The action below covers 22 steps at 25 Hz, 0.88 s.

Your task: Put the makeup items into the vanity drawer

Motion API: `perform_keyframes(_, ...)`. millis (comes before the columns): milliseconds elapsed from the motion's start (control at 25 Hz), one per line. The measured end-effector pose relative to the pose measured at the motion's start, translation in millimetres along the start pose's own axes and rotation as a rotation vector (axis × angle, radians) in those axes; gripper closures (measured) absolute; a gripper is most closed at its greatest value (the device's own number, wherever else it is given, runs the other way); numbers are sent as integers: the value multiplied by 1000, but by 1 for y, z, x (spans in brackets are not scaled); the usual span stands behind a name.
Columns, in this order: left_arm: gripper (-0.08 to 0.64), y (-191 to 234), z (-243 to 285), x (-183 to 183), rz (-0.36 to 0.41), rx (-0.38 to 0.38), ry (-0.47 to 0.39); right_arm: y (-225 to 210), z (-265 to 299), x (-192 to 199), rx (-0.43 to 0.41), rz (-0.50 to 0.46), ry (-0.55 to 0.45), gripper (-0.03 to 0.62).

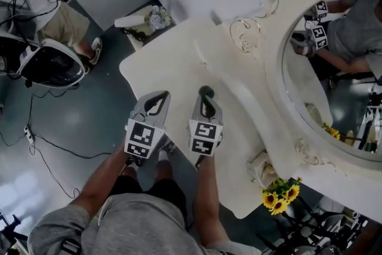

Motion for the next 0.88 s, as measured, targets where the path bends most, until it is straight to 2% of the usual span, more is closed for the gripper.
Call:
perform_keyframes(200, 549, -13, -9, -18, 44, 56, -45, -3, -38, -6, 63, 34, -54, 581)
perform_keyframes(480, 549, -35, -19, -45, 105, 172, -122, -7, -95, -10, 200, 84, -130, 581)
perform_keyframes(880, 549, -92, -27, -69, 184, 361, -190, -20, -174, 15, 398, 168, -183, 581)
Point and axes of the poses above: the fingertips, and each gripper's own axes: z forward along the fingers, y to its left, x out of its underside, the point moved 9 cm from there along -z, backward along the fingers, and after that the axes turned 1 degree about y, right-handed, at the moved point
